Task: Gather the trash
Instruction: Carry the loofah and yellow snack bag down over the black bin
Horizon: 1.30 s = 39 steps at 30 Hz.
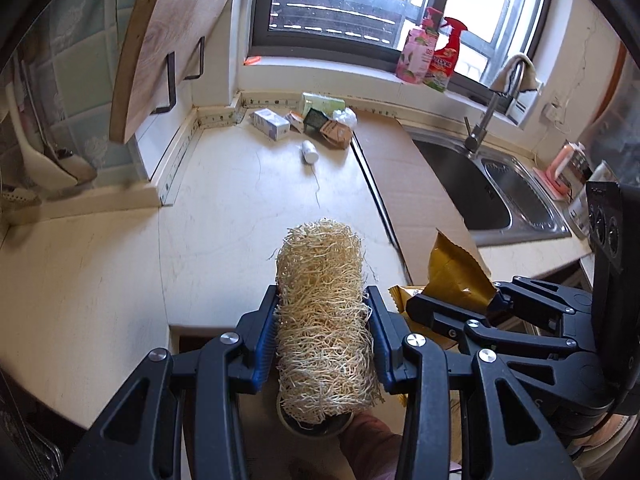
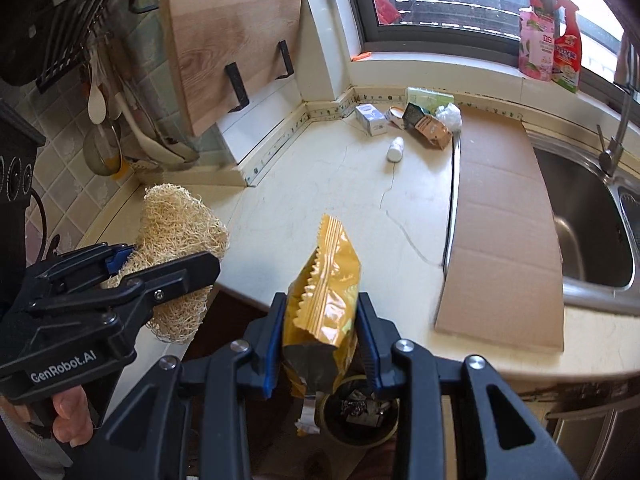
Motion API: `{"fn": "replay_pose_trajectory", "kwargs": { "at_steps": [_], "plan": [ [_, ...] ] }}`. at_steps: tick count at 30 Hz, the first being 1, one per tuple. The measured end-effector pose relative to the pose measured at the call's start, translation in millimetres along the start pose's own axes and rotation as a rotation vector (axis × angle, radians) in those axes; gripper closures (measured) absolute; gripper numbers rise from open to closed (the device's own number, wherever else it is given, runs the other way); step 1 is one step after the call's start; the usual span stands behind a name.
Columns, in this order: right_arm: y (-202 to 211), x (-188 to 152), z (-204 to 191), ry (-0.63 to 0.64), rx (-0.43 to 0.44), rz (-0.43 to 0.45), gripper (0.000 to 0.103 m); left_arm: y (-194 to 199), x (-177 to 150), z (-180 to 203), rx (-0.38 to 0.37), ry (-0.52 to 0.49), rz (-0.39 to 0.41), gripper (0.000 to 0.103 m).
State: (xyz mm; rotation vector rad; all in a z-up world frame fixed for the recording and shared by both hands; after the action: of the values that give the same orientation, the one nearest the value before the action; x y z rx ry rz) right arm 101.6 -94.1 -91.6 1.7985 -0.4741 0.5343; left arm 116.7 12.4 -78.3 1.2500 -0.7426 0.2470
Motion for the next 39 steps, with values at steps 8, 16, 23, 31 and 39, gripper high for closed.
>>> {"fn": "replay_pose_trajectory", "kwargs": {
  "at_steps": [8, 16, 23, 31, 39],
  "plan": [
    [4, -52, -12, -0.055, -0.038, -0.057, 0.070, -3, -50, -1, -0.024, -0.043, -0.069, 0.064],
    [-10, -95, 3, -0.114, -0.076, -0.156, 0.070, -35, -90, 9, -0.048, -0.055, -0.188, 0.064],
    [-42, -138, 38, -0.216, -0.081, -0.265, 0.070, -83, -135, 21, -0.055, -0.036, -0.315, 0.064],
    [-114, -200, 88, -0.331, -0.090, -0.391, 0.069, -169, -201, 17, -0.022, 0.039, -0.459, 0.064],
    [-203, -254, 127, -0.390, -0.100, -0.441, 0.068, -268, -270, 8, 0.006, 0.113, -0.535, 0.063]
  ]
}}
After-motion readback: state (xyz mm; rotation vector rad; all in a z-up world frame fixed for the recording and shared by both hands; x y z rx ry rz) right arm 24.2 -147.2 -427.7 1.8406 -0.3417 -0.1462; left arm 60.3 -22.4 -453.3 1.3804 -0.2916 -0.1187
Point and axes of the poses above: each gripper's, at about its wrist camera, not at the fingertips, and y roughly against the way its jaws point, z to its right, x to its top, the point moved 5 cm from there along -y, roughly the way its jaws point, and after that the axes turned 2 degrees about -y, right-handed, at the moved point
